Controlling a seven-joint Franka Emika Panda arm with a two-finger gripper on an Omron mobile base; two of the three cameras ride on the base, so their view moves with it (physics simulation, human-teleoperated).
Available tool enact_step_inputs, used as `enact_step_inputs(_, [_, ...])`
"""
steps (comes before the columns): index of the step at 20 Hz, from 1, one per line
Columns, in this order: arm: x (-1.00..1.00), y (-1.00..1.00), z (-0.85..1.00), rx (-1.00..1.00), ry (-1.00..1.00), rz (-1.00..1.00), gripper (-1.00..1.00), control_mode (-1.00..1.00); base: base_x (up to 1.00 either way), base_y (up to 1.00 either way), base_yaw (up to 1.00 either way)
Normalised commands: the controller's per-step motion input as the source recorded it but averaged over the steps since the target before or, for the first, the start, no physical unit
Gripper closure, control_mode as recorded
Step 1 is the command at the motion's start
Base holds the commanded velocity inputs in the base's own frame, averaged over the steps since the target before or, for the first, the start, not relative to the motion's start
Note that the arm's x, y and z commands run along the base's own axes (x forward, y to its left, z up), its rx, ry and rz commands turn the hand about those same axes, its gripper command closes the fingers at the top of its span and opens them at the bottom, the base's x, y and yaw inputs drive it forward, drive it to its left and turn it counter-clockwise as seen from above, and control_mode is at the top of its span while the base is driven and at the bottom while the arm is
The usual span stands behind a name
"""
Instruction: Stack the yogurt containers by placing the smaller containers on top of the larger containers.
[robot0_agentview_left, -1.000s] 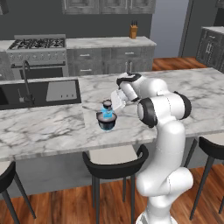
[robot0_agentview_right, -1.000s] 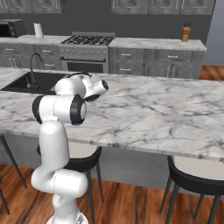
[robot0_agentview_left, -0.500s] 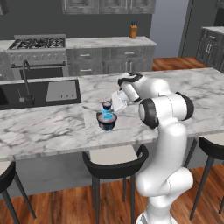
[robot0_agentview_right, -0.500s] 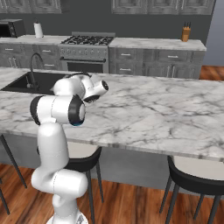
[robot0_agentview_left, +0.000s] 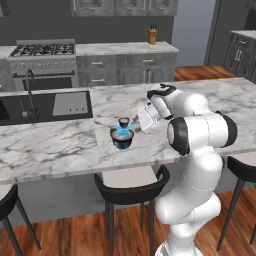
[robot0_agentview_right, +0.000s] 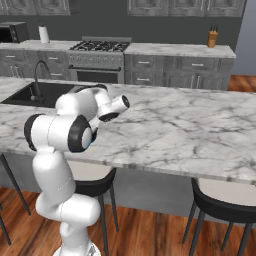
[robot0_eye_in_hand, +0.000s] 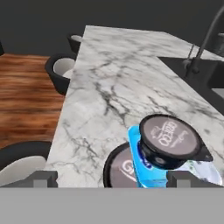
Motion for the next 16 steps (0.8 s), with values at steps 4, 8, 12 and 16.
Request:
enact_step_inputs(4, [-0.32, -0.46, 0.01, 0.01, 0.0, 0.0, -1.0, -1.0, 0.0, 0.0, 0.0])
enact_step_inputs(8, [-0.64, -0.7, 0.17, 0.05, -0.03, -0.01, -1.0, -1.0, 0.0, 0.0, 0.0])
enact_step_inputs(12, [-0.73, -0.51, 0.46, 0.03, -0.05, -0.04, -1.0, -1.0, 0.0, 0.0, 0.0])
enact_step_inputs(16, [-0.71, -0.15, 0.48, -0.06, -0.07, -0.1, -1.0, -1.0, 0.0, 0.0, 0.0])
